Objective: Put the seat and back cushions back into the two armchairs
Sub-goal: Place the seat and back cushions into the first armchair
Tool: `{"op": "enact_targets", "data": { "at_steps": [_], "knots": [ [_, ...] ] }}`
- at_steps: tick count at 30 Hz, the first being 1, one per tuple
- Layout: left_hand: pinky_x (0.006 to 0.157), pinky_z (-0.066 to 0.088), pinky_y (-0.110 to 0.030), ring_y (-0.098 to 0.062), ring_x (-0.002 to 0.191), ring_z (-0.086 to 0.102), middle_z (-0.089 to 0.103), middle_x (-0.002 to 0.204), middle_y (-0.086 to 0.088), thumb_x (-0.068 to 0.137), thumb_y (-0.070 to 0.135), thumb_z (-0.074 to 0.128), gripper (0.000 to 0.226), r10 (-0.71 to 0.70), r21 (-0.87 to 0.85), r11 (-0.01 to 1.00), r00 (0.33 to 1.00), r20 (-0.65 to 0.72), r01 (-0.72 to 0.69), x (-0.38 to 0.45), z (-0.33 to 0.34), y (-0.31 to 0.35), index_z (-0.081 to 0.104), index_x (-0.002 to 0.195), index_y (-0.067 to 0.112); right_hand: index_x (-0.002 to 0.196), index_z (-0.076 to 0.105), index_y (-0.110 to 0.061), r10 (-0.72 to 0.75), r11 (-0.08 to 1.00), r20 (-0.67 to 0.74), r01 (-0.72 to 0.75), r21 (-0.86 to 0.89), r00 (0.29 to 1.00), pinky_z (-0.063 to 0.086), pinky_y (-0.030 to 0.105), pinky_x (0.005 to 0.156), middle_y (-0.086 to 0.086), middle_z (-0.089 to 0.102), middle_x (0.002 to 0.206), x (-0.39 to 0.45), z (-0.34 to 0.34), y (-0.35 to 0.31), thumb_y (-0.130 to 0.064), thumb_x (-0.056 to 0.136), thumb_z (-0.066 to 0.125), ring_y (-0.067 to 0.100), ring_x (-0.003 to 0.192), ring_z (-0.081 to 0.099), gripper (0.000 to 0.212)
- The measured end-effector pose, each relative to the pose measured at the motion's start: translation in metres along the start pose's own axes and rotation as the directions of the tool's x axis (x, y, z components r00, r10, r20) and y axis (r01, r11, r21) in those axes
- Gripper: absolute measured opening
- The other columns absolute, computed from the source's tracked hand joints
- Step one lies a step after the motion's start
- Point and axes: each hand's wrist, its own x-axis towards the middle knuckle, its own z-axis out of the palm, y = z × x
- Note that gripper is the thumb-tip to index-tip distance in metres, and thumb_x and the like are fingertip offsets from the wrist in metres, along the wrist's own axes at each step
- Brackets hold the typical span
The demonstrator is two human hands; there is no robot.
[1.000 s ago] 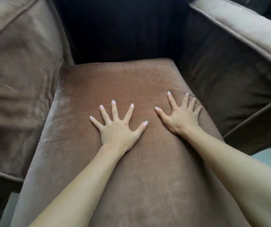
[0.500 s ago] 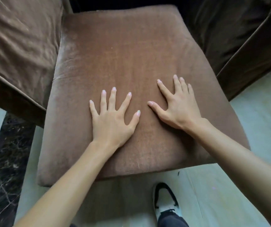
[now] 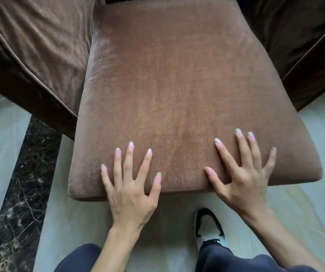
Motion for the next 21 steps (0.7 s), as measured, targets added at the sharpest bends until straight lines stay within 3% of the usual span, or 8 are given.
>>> {"op": "enact_targets", "data": {
  "at_steps": [4,11,17,21],
  "knots": [
    [0.121,0.010,-0.067,-0.033,0.154,0.024,0.037,0.162,-0.009,0.099,0.043,0.043,0.052,-0.128,-0.038,0.992,0.981,-0.146,0.123,0.006,0.011,-0.002,0.054,0.146,0.023,0.149,0.054,-0.028,0.119,0.992,-0.060,-0.117,0.042,0.991,0.011,0.074,0.119,0.014,0.037,0.164,0.004,0.007,0.010,-0.058,0.102,0.042,0.032,0.155,0.029,0.057],
    [0.109,0.024,-0.074,-0.030,0.143,0.046,0.058,0.146,-0.004,0.095,0.041,0.043,0.046,-0.152,-0.013,0.987,0.913,-0.378,0.159,0.017,0.034,0.003,0.070,0.127,0.023,0.132,0.070,-0.023,0.071,0.996,-0.257,-0.052,0.079,0.964,0.023,0.076,0.111,0.016,0.053,0.152,0.009,0.028,0.012,-0.044,0.095,0.052,0.033,0.144,0.048,0.047],
    [0.106,0.025,-0.074,-0.025,0.142,0.046,0.057,0.147,-0.001,0.095,0.041,0.041,0.047,-0.145,0.023,0.985,0.901,-0.409,0.169,0.053,0.036,-0.021,0.068,0.130,0.026,0.129,0.071,-0.025,0.031,0.996,-0.329,-0.002,0.087,0.944,0.022,0.077,0.107,0.018,0.057,0.148,0.033,0.043,-0.007,-0.044,0.092,0.048,0.033,0.139,0.053,0.047],
    [0.112,0.022,-0.071,-0.023,0.146,0.042,0.053,0.151,0.003,0.092,0.041,0.048,0.046,-0.136,0.006,0.989,0.927,-0.350,0.148,0.105,0.042,-0.031,0.066,0.133,0.029,0.128,0.072,-0.027,0.004,0.997,-0.327,0.023,0.079,0.945,0.021,0.078,0.106,0.014,0.058,0.148,0.067,0.069,-0.011,-0.045,0.092,0.045,0.030,0.137,0.056,0.049]
  ]
}}
